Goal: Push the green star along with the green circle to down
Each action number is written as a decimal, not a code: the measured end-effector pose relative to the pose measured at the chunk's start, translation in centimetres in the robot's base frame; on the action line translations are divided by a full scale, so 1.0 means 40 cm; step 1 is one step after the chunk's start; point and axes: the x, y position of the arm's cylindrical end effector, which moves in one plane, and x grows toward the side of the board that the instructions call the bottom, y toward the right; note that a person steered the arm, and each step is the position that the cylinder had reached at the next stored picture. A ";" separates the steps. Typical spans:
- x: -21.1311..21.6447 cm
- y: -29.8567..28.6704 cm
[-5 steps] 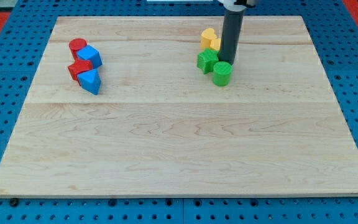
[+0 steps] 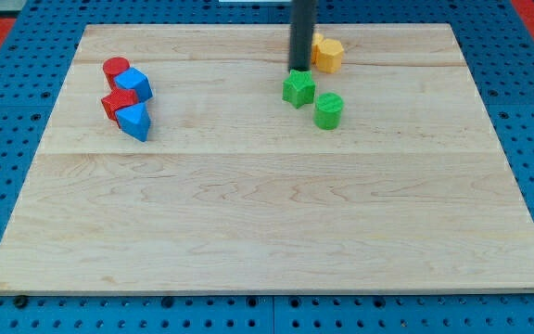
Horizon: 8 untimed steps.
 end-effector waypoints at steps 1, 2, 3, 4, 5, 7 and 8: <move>0.000 -0.067; 0.005 -0.063; 0.031 -0.049; 0.069 -0.034; 0.099 0.031; 0.178 0.141; 0.183 0.143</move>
